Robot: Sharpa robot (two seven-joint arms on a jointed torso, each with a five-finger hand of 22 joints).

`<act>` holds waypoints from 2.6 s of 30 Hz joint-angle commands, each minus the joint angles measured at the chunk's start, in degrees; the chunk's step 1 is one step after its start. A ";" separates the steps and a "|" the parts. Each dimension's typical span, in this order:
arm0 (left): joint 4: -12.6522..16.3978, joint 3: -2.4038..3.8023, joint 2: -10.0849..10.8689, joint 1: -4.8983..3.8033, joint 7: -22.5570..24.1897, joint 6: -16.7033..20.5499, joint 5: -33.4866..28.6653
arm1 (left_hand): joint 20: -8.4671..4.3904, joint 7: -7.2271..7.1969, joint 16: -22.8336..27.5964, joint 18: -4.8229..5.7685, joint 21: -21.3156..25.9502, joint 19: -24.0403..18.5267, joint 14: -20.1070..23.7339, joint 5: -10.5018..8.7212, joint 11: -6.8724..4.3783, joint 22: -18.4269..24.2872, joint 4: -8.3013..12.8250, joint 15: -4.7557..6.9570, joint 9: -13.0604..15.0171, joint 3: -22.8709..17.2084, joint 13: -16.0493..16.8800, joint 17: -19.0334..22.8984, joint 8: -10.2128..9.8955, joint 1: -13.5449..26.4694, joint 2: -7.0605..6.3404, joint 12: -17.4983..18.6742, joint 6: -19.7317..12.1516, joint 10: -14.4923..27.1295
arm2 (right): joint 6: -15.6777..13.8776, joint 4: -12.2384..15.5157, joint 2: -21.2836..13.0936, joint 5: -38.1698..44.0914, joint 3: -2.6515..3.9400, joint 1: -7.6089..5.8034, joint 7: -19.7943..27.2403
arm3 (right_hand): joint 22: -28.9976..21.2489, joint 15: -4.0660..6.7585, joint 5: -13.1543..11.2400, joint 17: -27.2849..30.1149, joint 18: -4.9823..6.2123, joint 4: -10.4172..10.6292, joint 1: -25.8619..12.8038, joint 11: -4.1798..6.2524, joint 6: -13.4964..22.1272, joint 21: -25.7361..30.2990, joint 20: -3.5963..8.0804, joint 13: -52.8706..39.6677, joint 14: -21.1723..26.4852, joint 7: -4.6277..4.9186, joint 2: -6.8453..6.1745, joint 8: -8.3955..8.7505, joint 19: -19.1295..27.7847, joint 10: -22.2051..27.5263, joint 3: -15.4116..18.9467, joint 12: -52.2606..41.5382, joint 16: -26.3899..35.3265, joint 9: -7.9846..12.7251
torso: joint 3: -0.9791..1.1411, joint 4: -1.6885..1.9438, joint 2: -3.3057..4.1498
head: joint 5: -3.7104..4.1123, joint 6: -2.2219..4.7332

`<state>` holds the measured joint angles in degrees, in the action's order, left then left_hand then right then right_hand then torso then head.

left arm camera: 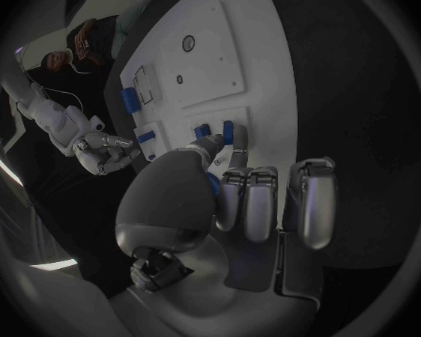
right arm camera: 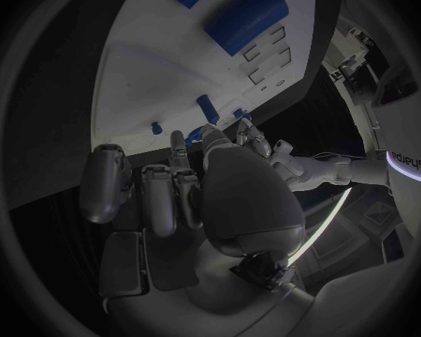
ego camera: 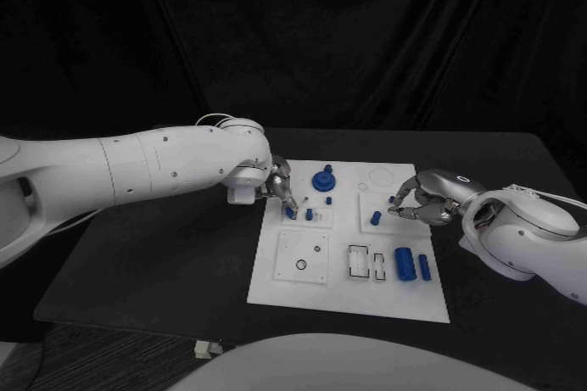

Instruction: Assemble the parts on the task board

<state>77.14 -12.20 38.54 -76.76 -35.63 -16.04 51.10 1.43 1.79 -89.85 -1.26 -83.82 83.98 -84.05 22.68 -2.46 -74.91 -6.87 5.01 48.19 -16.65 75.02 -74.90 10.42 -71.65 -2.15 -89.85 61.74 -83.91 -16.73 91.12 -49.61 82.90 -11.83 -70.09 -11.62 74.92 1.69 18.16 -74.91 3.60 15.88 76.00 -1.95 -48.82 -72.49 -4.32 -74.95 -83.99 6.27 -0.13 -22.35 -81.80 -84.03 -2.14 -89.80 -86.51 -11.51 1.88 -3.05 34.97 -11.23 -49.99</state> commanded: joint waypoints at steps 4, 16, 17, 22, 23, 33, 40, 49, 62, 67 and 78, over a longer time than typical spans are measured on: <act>1.43 0.03 0.65 0.10 0.07 2.53 -0.28 | -0.30 -0.01 -0.15 -0.26 0.24 2.83 -5.95 -0.41 -0.04 -13.06 0.59 0.30 -0.19 -1.27 14.98 -15.10 -0.38 0.53 0.17 -0.15 -0.54 -6.09 | 0.12 -0.04 0.01 0.12 0.03 0.28 -0.98 | 9.19 0.29 0.38 -9.57 0.68 -0.18 0.57 0.10 -0.05 0.19 0.03 -15.05 -4.26 0.06 0.10 0.33 0.46 -5.97 0.04 -0.20 0.17 0.07 | -0.01 -0.03 0.02 | -0.20 -0.01; 5.30 0.01 3.00 1.12 1.70 10.75 5.53 | -0.06 0.37 -0.15 -0.50 1.27 2.33 -5.95 -1.53 0.32 -12.74 0.47 0.01 -0.66 -2.13 14.98 -15.10 -0.89 1.60 0.66 -0.15 -1.32 -6.09 | -0.34 -0.06 -0.05 0.12 0.03 0.73 -0.80 | 9.14 0.27 0.44 -9.47 0.71 -0.15 0.59 0.08 -0.03 0.36 0.02 -15.05 -4.22 0.08 0.04 0.35 0.54 -5.97 0.06 -0.20 0.25 0.08 | -0.01 -0.04 0.07 | -0.22 -0.01; 5.65 0.01 3.22 1.17 1.81 11.26 5.83 | -0.06 0.37 -0.15 -0.49 1.25 2.34 -5.95 -1.54 0.32 -12.75 0.47 0.01 -0.66 -2.13 14.98 -15.10 -0.89 1.60 0.66 -0.15 -1.32 -6.09 | -0.37 -0.06 -0.08 0.11 0.03 0.75 -0.79 | 9.14 0.27 0.44 -9.47 0.71 -0.15 0.59 0.08 -0.03 0.36 0.02 -15.05 -4.22 0.08 0.04 0.35 0.54 -5.97 0.06 -0.20 0.25 0.08 | -0.01 -0.05 0.08 | -0.22 -0.01; 7.84 -0.01 4.62 1.46 2.01 13.76 7.93 | -0.05 0.33 -0.15 -0.47 1.14 2.40 -5.95 -1.57 0.32 -12.79 0.50 0.00 -0.67 -2.23 14.98 -15.10 -0.87 1.56 0.73 -0.15 -1.30 -6.09 | -0.51 -0.02 -0.27 0.11 0.03 0.87 -0.77 | 9.14 0.27 0.44 -9.47 0.71 -0.15 0.59 0.08 -0.03 0.36 0.02 -15.05 -4.22 0.08 0.04 0.35 0.54 -5.97 0.06 -0.20 0.25 0.08 | -0.01 -0.01 0.12 | -0.20 -0.01; 8.19 -0.01 4.83 1.53 2.03 14.18 8.63 | -0.04 0.33 -0.15 -0.45 1.07 2.43 -5.95 -1.59 0.32 -12.81 0.50 0.00 -0.67 -2.24 14.98 -15.10 -0.87 1.57 0.74 -0.15 -1.29 -6.09 | -0.54 -0.03 -0.27 0.11 0.03 0.90 -0.76 | 9.14 0.27 0.44 -9.47 0.71 -0.15 0.59 0.08 -0.03 0.36 0.02 -15.05 -4.22 0.08 0.04 0.35 0.54 -5.97 0.06 -0.20 0.25 0.08 | 0.00 0.03 0.09 | -0.25 -0.01; 11.18 -0.02 6.59 2.42 2.15 18.93 15.05 | -0.01 0.28 -0.15 -0.38 0.74 2.62 -5.95 -1.77 0.29 -12.91 0.46 0.00 -0.68 -2.30 14.98 -15.10 -0.71 1.74 0.64 -0.15 -1.03 -6.09 | -0.72 -0.02 -0.48 0.11 0.03 1.42 -0.64 | 9.13 0.27 0.52 -9.39 0.71 -0.11 0.59 0.07 -0.03 0.40 0.01 -15.05 -4.19 0.09 0.04 0.36 0.55 -5.97 0.06 -0.20 0.31 0.09 | 0.03 0.07 0.09 | -0.37 -0.01; 12.10 -0.03 6.92 2.83 1.85 18.77 17.08 | -0.02 0.21 -0.15 -0.37 0.70 2.67 -5.95 -1.98 0.23 -12.92 0.30 0.05 -0.73 -2.34 14.98 -15.10 -0.55 2.09 0.49 -0.15 -0.70 -6.09 | -0.69 -0.08 -0.56 0.11 0.03 1.77 -0.62 | 9.10 0.27 0.57 -9.48 0.72 -0.09 0.60 0.07 -0.04 0.48 0.01 -15.05 -4.22 0.09 0.04 0.36 0.58 -5.97 0.05 -0.20 0.25 0.09 | 0.00 0.03 0.06 | -0.69 -0.01; 11.80 -0.03 6.33 3.77 1.78 17.86 17.48 | -0.03 0.22 -0.15 -0.40 0.79 2.65 -5.95 -2.42 0.22 -12.89 -0.12 0.08 -0.87 -2.28 14.98 -15.10 -0.57 2.69 0.40 -0.15 -0.64 -6.09 | -0.60 -0.06 -0.60 0.11 0.03 1.97 -0.60 | 9.11 0.27 0.64 -9.49 0.72 -0.08 0.62 0.08 -0.05 0.48 0.01 -15.05 -4.22 0.08 0.06 0.36 0.58 -5.97 0.03 -0.20 0.25 0.09 | 0.02 -0.05 0.00 | -0.72 -0.01; 11.88 -0.03 6.18 4.29 1.25 15.82 17.54 | -0.05 0.22 -0.15 -0.41 0.87 2.67 -5.95 -3.69 0.19 -12.87 -1.04 0.12 -1.22 -2.01 14.98 -15.10 -0.64 3.95 0.22 -0.15 -0.53 -6.09 | -0.45 -0.07 -0.65 0.10 0.03 2.01 -0.65 | 9.10 0.27 0.80 -9.44 0.72 -0.10 0.71 0.08 -0.06 0.50 0.01 -15.05 -4.20 0.08 0.09 0.36 0.58 -5.97 -0.01 -0.20 0.28 0.09 | -0.02 -0.06 0.08 | -0.68 -0.01; 11.85 -0.03 6.08 4.32 1.24 15.70 17.54 | -0.06 0.24 -0.15 -0.39 0.81 2.72 -5.95 -4.20 0.20 -12.89 -1.48 0.12 -1.38 -1.89 14.98 -15.10 -0.71 4.46 0.22 -0.15 -0.53 -6.09 | -0.48 -0.07 -0.66 0.10 0.03 2.02 -0.64 | 9.08 0.27 0.89 -9.43 0.73 -0.12 0.77 0.09 -0.07 0.57 0.01 -15.05 -4.20 0.07 0.09 0.36 0.60 -5.97 -0.04 -0.20 0.29 0.10 | -0.02 -0.06 0.10 | -0.65 -0.01; 11.67 -0.03 5.93 4.34 1.32 15.41 17.54 | -0.01 0.34 -0.15 -0.39 0.90 2.76 -5.95 -8.62 0.29 -12.89 -3.57 0.05 -2.07 -1.05 14.98 -15.10 -0.85 6.30 0.35 -0.15 -0.32 -6.09 | -0.51 -0.07 -0.67 0.10 0.03 2.02 -0.66 | 9.07 0.28 1.12 -9.44 0.74 -0.14 0.88 0.10 -0.07 0.62 0.01 -15.05 -4.21 0.07 0.08 0.37 0.60 -5.97 -0.09 -0.20 0.30 0.10 | -0.05 -0.07 0.11 | -0.66 -0.01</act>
<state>88.82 -12.20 44.59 -72.60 -34.62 0.42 68.60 1.43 2.04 -89.85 -1.25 -82.95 83.98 -84.05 14.36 -2.45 -74.93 -10.08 5.01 46.20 -17.72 75.01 -74.90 9.76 -65.97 -1.75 -89.85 61.02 -83.91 -16.86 91.03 -50.23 82.88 -11.83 -68.21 -11.61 74.92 1.69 19.08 -74.90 3.58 15.88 76.45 -1.95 -48.82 -72.06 -4.32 -74.91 -83.99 6.27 -0.13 -22.35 -81.38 -84.04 -2.14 -89.80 -86.51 -11.49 1.85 -3.12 35.07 -11.86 -49.99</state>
